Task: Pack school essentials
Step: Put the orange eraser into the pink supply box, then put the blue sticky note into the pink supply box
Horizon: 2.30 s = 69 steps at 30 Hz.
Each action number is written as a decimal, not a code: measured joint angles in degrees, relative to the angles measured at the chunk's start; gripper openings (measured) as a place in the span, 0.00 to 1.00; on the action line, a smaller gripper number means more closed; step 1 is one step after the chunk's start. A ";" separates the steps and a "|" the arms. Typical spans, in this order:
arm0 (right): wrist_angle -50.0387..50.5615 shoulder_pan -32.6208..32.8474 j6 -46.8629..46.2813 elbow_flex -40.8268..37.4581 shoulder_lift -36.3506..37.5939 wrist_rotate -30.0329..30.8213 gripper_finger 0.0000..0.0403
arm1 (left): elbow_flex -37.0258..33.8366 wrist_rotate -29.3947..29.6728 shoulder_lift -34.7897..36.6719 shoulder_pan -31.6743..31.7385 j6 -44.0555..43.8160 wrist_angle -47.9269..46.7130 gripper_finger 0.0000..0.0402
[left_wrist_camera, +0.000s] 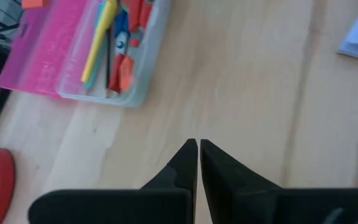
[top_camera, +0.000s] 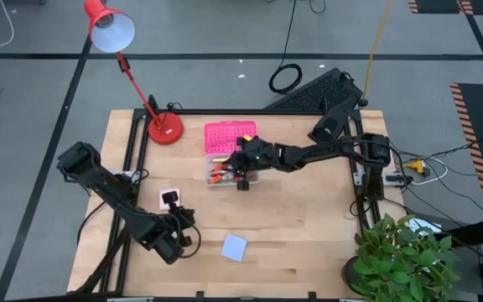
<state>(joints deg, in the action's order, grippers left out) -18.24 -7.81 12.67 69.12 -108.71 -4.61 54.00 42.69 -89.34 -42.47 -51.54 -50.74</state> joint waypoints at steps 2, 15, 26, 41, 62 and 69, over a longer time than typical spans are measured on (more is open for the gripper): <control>-0.66 -0.42 0.02 0.00 0.00 -0.13 0.21 | 0.00 0.21 0.29 0.52 0.80 -0.29 0.06; -7.59 -0.37 -1.92 0.04 -6.19 -4.42 0.21 | -0.02 2.97 5.02 3.44 5.94 0.34 0.06; -10.28 -0.40 -3.03 0.02 -10.67 -6.15 0.21 | -0.04 3.49 5.10 7.21 9.94 1.51 0.06; -11.02 -1.58 -4.90 0.02 -11.04 -2.97 0.45 | -0.04 2.31 5.10 8.47 10.51 1.73 0.06; 2.19 4.92 -5.92 -20.60 18.50 -2.32 0.46 | -5.49 -9.00 11.28 8.31 -0.03 -4.75 0.23; -5.38 5.62 -0.26 -29.90 29.43 10.71 0.46 | -11.84 -12.05 18.59 10.21 -10.05 -4.58 0.38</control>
<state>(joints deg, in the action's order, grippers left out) -23.62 -2.19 12.40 39.23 -79.28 6.10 42.16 30.65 -70.75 -32.25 -61.59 -55.32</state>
